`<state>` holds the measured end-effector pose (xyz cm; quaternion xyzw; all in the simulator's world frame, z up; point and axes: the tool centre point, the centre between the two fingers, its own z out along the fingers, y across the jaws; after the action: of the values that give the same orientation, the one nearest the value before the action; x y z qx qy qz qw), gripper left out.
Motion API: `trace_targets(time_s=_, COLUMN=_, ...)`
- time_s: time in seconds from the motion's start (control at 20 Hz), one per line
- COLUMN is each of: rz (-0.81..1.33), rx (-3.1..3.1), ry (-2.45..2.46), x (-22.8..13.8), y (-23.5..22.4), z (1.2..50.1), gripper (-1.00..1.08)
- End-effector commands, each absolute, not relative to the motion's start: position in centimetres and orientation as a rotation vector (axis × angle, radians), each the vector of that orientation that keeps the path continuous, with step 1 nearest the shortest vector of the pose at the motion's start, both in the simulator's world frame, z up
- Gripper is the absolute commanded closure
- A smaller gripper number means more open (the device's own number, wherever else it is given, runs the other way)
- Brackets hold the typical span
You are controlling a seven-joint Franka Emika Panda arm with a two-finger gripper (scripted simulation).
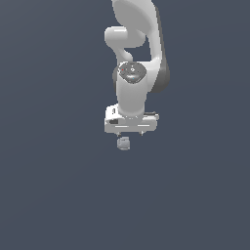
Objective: Pick up the object and move it to a goal position.
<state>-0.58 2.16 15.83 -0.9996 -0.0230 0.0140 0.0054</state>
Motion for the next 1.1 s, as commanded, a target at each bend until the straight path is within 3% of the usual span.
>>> trace_targets(time_s=0.0, rz=0.044, rx=-3.13, ry=-0.072, x=-0.6, y=2.2, z=15.8, gripper=-0.92)
trace_targets(time_s=0.6, rz=0.003, rx=-3.124, ry=-0.083, x=0.0, y=3.5, z=16.6, gripper=-0.92)
trace_targets(time_s=1.05, rz=0.002, rx=-3.127, ry=-0.119, x=-0.7, y=2.2, z=14.3, gripper=-0.92)
